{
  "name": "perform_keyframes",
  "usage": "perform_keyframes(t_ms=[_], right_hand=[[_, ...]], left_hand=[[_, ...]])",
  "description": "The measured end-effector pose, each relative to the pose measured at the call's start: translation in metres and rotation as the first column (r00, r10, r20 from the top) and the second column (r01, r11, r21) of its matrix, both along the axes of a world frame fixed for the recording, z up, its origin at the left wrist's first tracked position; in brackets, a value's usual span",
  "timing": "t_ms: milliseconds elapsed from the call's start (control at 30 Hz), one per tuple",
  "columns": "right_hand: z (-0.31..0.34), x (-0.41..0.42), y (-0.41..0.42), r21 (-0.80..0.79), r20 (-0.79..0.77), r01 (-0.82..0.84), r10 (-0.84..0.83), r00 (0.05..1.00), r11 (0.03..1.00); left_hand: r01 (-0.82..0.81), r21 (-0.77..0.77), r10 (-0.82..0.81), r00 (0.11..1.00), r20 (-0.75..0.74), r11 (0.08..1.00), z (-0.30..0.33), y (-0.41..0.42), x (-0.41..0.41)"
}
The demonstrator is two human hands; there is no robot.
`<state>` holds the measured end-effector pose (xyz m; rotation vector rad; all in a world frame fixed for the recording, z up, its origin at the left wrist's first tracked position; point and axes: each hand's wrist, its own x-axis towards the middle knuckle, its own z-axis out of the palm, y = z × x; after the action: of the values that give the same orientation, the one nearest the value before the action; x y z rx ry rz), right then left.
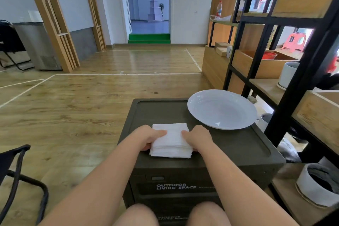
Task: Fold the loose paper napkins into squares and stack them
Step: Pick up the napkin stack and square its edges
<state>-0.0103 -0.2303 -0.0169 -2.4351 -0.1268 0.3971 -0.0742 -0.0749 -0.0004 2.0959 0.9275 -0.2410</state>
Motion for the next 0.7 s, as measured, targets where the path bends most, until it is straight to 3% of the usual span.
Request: perform_keyframes(t_ms=[100,300,400,500,600,700], right_hand=[[0.001,-0.001,0.002,0.037,-0.019,0.024,-0.023,1.000,0.999],[-0.003,0.000,-0.004,0.162,-0.125,0.078,-0.058,0.990,0.984],[-0.003,-0.001,-0.010,0.393,-0.221,0.092,-0.003,0.975,0.915],[0.002,-0.002,-0.017,0.649,-0.225,-0.045,0.248,0.942,0.760],[0.000,-0.001,-0.019,0.669,-0.082,-0.202,0.341,0.936,0.715],[-0.005,0.000,-0.017,0.614,0.014,-0.281,0.346,0.938,0.737]], left_hand=[[-0.119,-0.275,0.125,0.992,0.001,0.954,0.007,0.000,-0.001],[-0.013,-0.419,0.077,0.988,0.135,0.908,0.003,0.001,-0.006],[0.105,-0.518,0.067,0.951,0.302,0.849,0.000,0.006,-0.011],[0.252,-0.588,0.121,0.846,0.520,0.769,-0.003,0.013,-0.015],[0.342,-0.506,0.083,0.761,0.643,0.792,-0.010,0.016,-0.018],[0.343,-0.379,-0.003,0.745,0.667,0.859,-0.025,0.016,-0.016]])
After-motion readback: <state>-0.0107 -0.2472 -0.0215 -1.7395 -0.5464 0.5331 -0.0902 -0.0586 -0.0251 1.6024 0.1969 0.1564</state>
